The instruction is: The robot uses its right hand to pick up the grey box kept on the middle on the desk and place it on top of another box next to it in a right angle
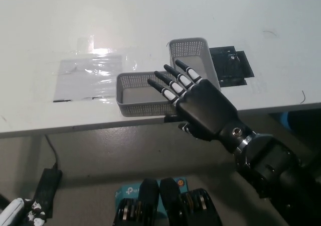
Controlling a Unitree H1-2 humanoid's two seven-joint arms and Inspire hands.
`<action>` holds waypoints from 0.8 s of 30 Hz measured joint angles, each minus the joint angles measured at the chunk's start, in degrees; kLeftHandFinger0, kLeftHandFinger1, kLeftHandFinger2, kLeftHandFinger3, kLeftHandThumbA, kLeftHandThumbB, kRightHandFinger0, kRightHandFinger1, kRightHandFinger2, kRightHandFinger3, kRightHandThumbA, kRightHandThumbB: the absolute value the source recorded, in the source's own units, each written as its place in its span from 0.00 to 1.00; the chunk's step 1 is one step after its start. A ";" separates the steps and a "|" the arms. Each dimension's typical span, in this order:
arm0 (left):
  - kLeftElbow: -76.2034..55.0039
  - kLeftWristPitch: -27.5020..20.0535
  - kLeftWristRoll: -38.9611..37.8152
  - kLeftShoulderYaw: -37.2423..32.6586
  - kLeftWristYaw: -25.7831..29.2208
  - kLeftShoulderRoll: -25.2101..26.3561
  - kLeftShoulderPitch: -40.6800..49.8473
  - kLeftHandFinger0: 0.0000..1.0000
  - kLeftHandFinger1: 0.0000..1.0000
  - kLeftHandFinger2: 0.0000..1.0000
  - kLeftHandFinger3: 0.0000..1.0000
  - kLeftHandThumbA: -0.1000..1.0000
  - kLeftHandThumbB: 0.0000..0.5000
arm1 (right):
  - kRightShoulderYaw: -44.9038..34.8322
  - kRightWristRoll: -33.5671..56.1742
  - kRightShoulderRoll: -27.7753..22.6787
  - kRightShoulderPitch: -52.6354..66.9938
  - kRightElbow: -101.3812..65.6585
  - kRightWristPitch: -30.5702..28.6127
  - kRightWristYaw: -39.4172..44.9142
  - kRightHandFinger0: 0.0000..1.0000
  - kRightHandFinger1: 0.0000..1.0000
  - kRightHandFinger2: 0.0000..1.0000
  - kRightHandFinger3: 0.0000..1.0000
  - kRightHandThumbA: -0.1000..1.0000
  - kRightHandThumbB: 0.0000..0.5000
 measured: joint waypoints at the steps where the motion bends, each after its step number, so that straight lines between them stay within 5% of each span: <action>1: -0.02 0.01 0.00 0.00 0.00 -0.02 0.01 0.00 0.00 0.00 0.11 0.00 1.00 | -0.15 -0.25 0.00 0.00 -0.85 0.25 1.26 1.00 1.00 1.00 1.00 1.00 1.00; 9: 0.00 0.01 0.03 0.04 0.00 -0.12 0.13 0.00 0.00 0.00 0.10 0.00 1.00 | -2.34 -1.25 -0.37 0.00 -9.55 1.08 11.14 1.00 1.00 1.00 1.00 1.00 1.00; 13: 0.15 -0.03 0.01 0.04 0.00 -0.17 0.11 0.00 0.00 0.00 0.08 0.00 1.00 | -4.89 -0.50 -0.92 0.01 -18.05 1.89 16.00 1.00 1.00 1.00 1.00 1.00 0.90; 14: 0.21 -0.04 -0.01 0.05 0.00 -0.17 0.11 0.00 0.00 0.00 0.08 0.00 1.00 | -5.90 -0.08 -0.91 0.01 -20.54 2.22 17.27 1.00 1.00 1.00 1.00 1.00 0.78; 16: 0.23 0.01 -0.01 0.07 0.00 -0.18 0.11 0.00 0.00 0.00 0.09 0.00 1.00 | -8.37 0.84 -0.91 0.27 -24.59 2.88 18.52 1.00 1.00 1.00 1.00 1.00 0.72; 17: 0.23 0.02 -0.02 0.10 0.00 -0.19 0.11 0.00 0.00 0.00 0.11 0.00 1.00 | -10.57 1.49 -0.90 0.64 -27.22 3.40 19.13 0.96 1.00 1.00 1.00 1.00 0.68; 20: 0.39 0.00 -0.04 0.29 0.00 -0.18 0.14 0.00 0.00 0.00 0.11 0.00 1.00 | -18.67 3.13 -0.34 2.92 -33.42 5.39 19.45 0.62 1.00 1.00 1.00 0.96 0.51; 22: 0.60 -0.11 -0.14 0.48 0.00 -0.19 0.13 0.00 0.00 0.00 0.10 0.00 1.00 | -23.58 4.35 1.26 5.68 -34.56 6.82 17.90 0.41 0.80 0.97 1.00 0.82 0.41; 24: 0.88 -0.18 -0.34 0.65 0.00 -0.21 0.19 0.00 0.00 0.00 0.10 0.00 1.00 | -27.20 5.66 3.98 10.04 -34.03 7.58 15.59 0.30 0.66 0.82 0.95 0.73 0.39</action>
